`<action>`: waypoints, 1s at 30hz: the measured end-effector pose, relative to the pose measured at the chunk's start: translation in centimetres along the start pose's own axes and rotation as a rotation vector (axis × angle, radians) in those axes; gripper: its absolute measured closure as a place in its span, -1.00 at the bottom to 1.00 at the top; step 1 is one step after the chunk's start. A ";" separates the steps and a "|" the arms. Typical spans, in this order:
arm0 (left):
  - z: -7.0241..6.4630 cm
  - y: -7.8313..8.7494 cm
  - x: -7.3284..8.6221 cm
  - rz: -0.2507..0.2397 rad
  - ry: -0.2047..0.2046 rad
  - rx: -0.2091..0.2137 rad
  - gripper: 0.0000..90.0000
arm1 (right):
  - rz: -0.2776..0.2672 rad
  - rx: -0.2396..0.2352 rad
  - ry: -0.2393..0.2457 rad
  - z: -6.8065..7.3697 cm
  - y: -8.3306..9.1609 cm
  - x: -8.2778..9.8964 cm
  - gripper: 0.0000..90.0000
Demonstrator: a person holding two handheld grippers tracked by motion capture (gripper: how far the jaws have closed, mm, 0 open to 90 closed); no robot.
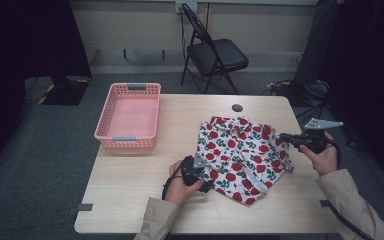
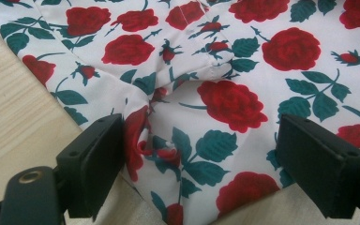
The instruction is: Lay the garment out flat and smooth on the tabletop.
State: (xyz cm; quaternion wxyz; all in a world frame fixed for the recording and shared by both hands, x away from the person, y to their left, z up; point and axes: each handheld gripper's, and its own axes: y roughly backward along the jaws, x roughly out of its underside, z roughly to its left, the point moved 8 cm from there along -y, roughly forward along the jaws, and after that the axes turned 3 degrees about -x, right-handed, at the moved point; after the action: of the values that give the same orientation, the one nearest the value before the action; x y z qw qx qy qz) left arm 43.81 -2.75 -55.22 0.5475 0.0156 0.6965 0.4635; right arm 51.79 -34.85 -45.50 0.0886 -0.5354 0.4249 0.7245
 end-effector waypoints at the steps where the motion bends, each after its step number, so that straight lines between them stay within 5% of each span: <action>1: 0.0 0.0 0.0 0.000 0.000 0.000 -0.65 | -0.010 0.037 -0.021 -1.3 0.9 0.0 0.98; 4: 0.0 0.0 0.0 0.000 0.000 0.000 -0.65 | -0.021 0.086 -0.039 -2.8 2.0 -0.1 0.96; 6: 0.0 0.0 0.0 0.000 0.001 0.000 -0.65 | -0.064 0.150 -0.046 -4.0 3.4 -0.6 0.39; 7: 0.0 0.0 0.0 0.000 0.001 0.000 -0.65 | -0.064 0.159 -0.042 -3.9 3.5 -0.7 0.32; 16: 0.0 0.0 0.0 0.000 0.000 0.000 -0.65 | -0.060 0.078 -0.009 -0.3 1.2 -1.1 -0.25; 30: 0.0 0.0 0.0 0.000 0.001 0.000 -0.65 | 0.018 0.005 -0.019 3.2 -2.2 2.0 -0.49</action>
State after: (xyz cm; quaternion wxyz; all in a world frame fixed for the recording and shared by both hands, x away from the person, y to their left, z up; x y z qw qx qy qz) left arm 43.81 -2.75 -55.21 0.5473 0.0154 0.6967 0.4635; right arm 49.98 -31.87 -48.12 0.0875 -0.5245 0.4307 0.7292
